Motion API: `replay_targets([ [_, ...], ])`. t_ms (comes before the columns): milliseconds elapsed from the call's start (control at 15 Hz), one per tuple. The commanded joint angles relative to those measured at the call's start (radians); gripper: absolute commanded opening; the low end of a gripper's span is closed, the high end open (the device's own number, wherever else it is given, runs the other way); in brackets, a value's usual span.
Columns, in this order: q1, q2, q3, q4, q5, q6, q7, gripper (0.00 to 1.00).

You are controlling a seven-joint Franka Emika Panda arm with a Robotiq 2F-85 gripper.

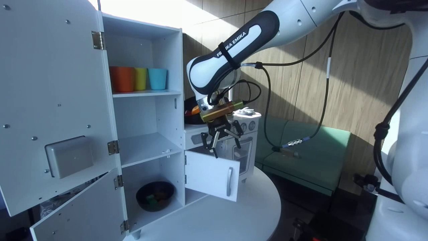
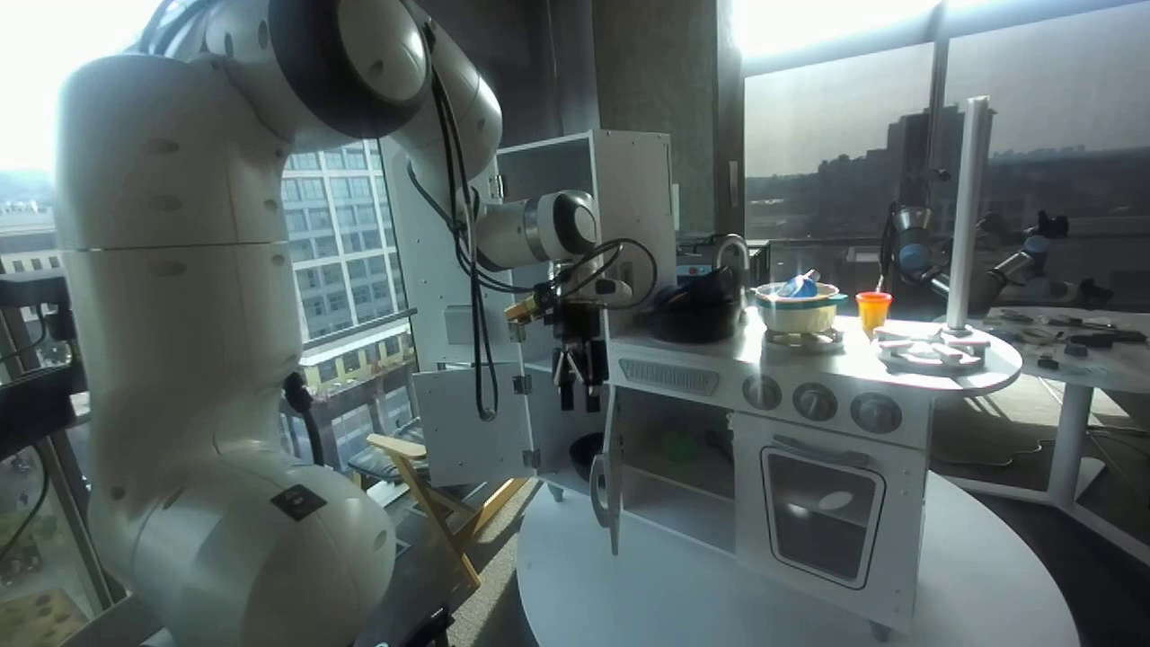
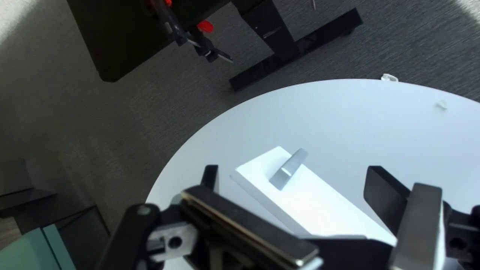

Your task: Close the bottom cabinet door to the far right, close the cabinet door directly under the sink, close the bottom refrigerator door, close the top refrigerator door

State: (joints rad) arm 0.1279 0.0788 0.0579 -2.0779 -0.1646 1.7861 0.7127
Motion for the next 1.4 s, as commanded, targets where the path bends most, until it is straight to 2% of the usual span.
replay_targets([
  [0,-0.001,-0.008,0.026,0.006,0.090,-0.026,-0.071,1.00],
  [200,-0.013,0.027,0.027,-0.011,0.212,-0.026,-0.154,1.00],
  [267,-0.011,0.032,0.028,-0.033,0.243,0.014,-0.160,1.00],
  [467,0.012,0.034,0.042,-0.097,0.267,0.201,-0.136,1.00],
  [600,0.032,0.047,0.051,-0.142,0.224,0.353,-0.098,1.00],
  [733,0.053,0.071,0.042,-0.186,0.115,0.509,-0.033,1.00],
  [1000,0.079,0.091,-0.015,-0.248,-0.180,0.691,0.167,1.00],
  [1333,0.078,0.103,-0.127,-0.262,-0.589,0.759,0.530,1.00],
])
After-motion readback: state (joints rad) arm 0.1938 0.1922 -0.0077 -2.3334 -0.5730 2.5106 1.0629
